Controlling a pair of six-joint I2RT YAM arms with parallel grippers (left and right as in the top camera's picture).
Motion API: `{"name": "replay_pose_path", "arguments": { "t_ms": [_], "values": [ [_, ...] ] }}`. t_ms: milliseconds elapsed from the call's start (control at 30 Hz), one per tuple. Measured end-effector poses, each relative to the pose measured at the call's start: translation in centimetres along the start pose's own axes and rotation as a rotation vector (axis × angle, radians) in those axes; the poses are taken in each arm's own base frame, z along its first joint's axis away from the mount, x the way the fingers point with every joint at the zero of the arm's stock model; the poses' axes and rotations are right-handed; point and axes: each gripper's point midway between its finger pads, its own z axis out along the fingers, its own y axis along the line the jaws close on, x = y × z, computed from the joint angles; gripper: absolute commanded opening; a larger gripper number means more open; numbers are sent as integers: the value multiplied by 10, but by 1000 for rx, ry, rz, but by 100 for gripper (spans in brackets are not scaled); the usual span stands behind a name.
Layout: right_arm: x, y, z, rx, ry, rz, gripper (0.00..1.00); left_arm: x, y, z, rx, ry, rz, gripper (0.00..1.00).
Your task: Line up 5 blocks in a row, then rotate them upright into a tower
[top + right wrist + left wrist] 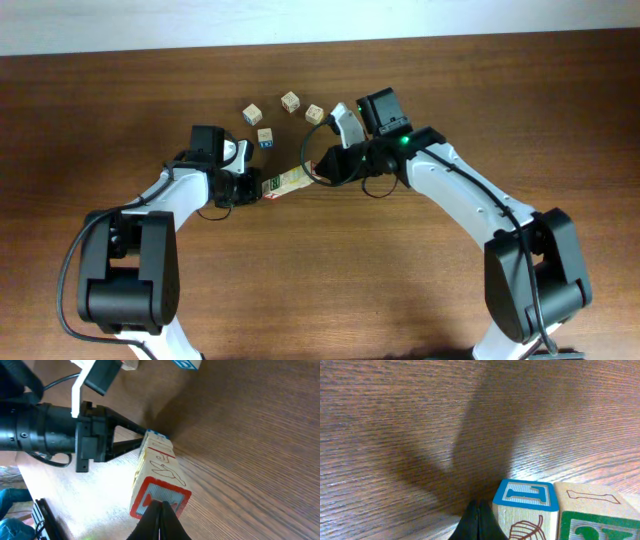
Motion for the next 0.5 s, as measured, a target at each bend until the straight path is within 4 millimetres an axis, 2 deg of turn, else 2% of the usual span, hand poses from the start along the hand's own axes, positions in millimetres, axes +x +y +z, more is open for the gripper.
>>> {"name": "replay_pose_path", "arguments": {
  "t_ms": [500],
  "values": [
    [-11,9,1,3,-43,-32,4,2,0,0,-2,8,-4,0]
  ]
}}
